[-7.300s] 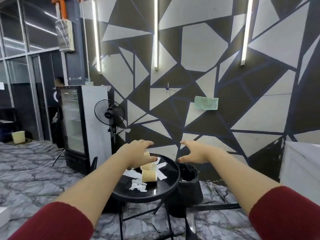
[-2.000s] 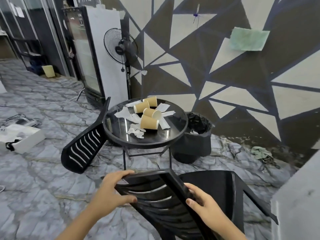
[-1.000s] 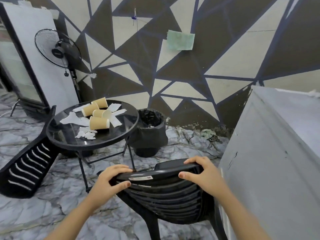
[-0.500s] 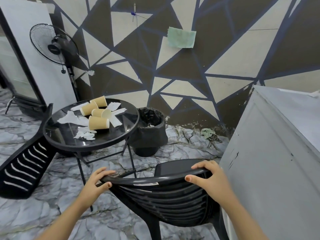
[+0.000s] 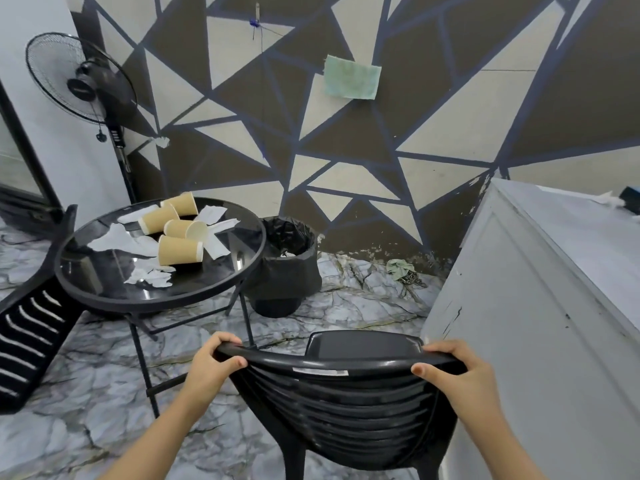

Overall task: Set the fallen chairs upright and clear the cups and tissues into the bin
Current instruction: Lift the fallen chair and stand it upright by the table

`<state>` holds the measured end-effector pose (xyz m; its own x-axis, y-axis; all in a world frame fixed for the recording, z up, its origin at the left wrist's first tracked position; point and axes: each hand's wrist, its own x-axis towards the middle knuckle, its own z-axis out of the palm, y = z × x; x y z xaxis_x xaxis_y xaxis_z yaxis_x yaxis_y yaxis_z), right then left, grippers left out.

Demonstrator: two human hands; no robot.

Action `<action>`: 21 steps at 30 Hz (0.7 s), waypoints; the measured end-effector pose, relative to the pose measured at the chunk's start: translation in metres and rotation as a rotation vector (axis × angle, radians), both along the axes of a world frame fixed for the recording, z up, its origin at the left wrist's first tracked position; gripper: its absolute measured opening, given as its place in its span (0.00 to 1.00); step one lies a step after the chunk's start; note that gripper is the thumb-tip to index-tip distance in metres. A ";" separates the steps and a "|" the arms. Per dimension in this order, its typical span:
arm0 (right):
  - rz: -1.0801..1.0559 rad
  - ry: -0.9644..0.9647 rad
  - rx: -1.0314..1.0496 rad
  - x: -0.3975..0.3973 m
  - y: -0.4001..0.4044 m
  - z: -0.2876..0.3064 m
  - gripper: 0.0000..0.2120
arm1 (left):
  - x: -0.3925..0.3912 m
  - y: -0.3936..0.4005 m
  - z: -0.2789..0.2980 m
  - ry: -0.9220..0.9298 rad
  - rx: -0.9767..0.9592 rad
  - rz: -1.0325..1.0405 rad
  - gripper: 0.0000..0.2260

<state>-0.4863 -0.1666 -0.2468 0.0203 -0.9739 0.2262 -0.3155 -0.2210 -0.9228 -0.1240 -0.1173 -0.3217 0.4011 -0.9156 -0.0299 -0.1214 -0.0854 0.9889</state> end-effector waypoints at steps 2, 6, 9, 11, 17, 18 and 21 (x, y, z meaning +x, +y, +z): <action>-0.009 -0.031 -0.011 -0.002 0.001 0.001 0.18 | 0.001 -0.002 0.005 0.008 -0.004 0.005 0.11; 0.017 -0.091 -0.003 0.011 0.002 0.000 0.15 | 0.017 0.006 0.015 -0.083 -0.045 0.059 0.12; 0.065 -0.144 0.034 0.029 0.001 -0.004 0.14 | 0.033 0.021 0.026 -0.157 -0.077 0.126 0.09; 0.105 -0.169 0.064 0.043 -0.004 -0.007 0.13 | 0.045 0.035 0.034 -0.189 -0.085 0.175 0.10; 0.246 -0.233 0.162 0.098 -0.015 -0.029 0.11 | 0.080 0.085 0.054 -0.323 -0.059 0.355 0.15; 0.280 -0.229 0.173 0.109 -0.014 -0.032 0.11 | 0.087 0.094 0.055 -0.325 -0.055 0.369 0.14; 0.369 -0.198 0.178 0.130 -0.022 -0.033 0.11 | 0.101 0.117 0.047 -0.253 -0.077 0.361 0.10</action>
<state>-0.3564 -0.1884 -0.2800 0.3462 -0.9338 0.0905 -0.0594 -0.1181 -0.9912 -0.0229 -0.0003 -0.2744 0.6815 -0.7110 0.1735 -0.3366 -0.0940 0.9369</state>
